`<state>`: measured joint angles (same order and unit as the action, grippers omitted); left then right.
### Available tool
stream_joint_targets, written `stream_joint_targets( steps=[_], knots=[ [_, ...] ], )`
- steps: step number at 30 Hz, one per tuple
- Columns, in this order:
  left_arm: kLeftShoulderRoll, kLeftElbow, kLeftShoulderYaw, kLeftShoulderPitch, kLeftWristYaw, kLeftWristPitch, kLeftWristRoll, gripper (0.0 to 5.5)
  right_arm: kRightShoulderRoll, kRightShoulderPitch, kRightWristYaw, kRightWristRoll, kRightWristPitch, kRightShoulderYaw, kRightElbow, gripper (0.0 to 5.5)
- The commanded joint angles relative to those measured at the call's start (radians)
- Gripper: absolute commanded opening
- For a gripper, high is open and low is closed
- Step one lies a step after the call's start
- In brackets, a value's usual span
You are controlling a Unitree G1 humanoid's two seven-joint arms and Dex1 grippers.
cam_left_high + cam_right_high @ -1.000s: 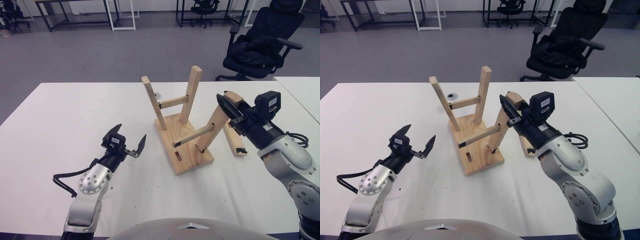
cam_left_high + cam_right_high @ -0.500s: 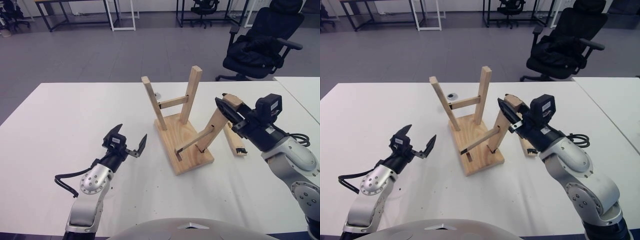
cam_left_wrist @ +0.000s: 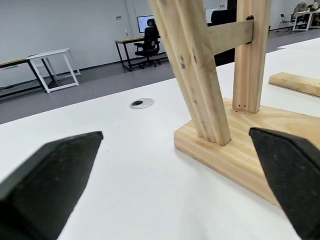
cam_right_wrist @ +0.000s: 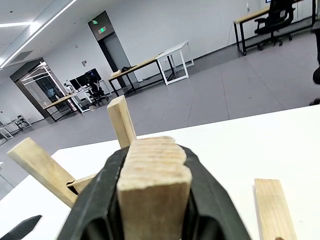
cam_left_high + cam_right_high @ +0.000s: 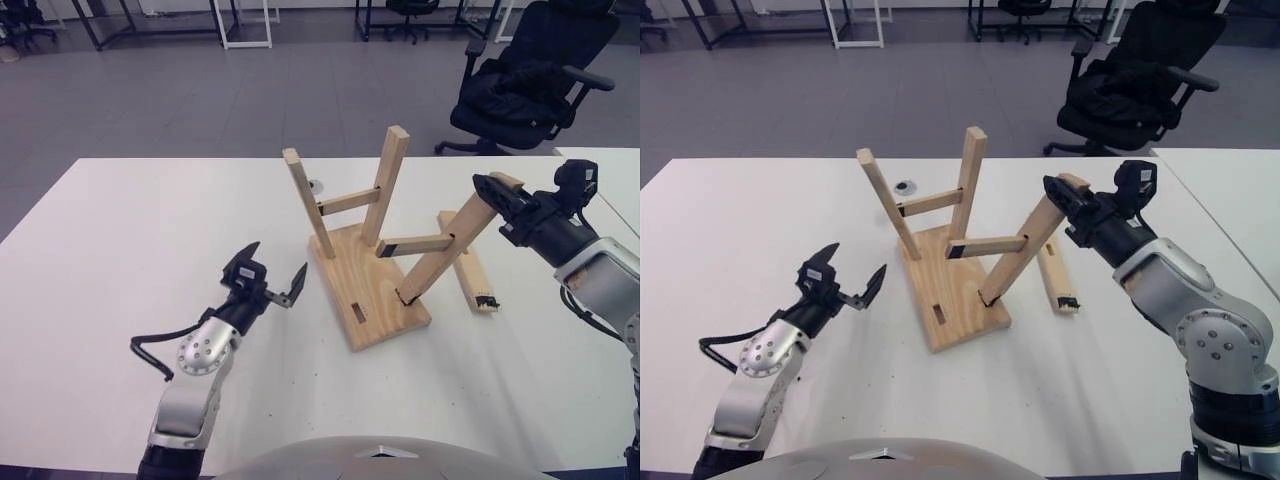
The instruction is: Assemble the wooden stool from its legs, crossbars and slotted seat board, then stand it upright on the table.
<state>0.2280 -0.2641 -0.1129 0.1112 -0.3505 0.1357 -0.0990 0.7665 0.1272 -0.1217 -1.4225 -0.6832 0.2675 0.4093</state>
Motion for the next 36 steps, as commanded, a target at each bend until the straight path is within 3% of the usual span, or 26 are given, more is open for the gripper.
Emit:
stream_joint_targets(
  steps=[1,4,7,12,19,23,31,36],
  knots=[
    [0.013,0.268,0.022,-0.204,-0.141,0.0,-0.079,5.4,0.009,-0.017,0.002,-0.15,-0.18,-0.039,-0.134,1.05],
    [0.018,0.331,0.022,-0.224,-0.175,-0.02,-0.083,5.4,0.054,0.047,0.014,-0.191,-0.19,0.012,-0.172,1.04],
    [0.0,0.318,0.004,-0.186,-0.163,-0.034,-0.072,5.4,0.1,0.035,0.054,-0.105,-0.216,-0.004,-0.072,1.05],
    [-0.021,0.284,0.003,-0.145,-0.12,-0.039,-0.065,5.4,0.038,-0.093,0.013,0.104,-0.158,-0.098,0.183,1.06],
    [-0.038,0.269,0.017,-0.133,-0.054,-0.054,-0.045,5.4,-0.016,-0.354,0.104,0.442,0.053,-0.113,0.118,1.12],
    [-0.047,0.333,0.01,-0.174,-0.027,-0.071,-0.028,5.4,-0.016,-0.323,0.088,0.532,0.133,-0.136,0.096,1.13],
    [-0.01,0.699,0.059,-0.435,-0.024,-0.193,0.01,5.4,-0.098,-0.181,0.175,0.65,0.261,-0.232,0.023,1.13],
    [-0.014,0.635,0.06,-0.357,-0.023,-0.229,0.013,5.4,-0.056,-0.178,0.275,0.764,0.208,-0.306,-0.025,1.16]
  ],
)
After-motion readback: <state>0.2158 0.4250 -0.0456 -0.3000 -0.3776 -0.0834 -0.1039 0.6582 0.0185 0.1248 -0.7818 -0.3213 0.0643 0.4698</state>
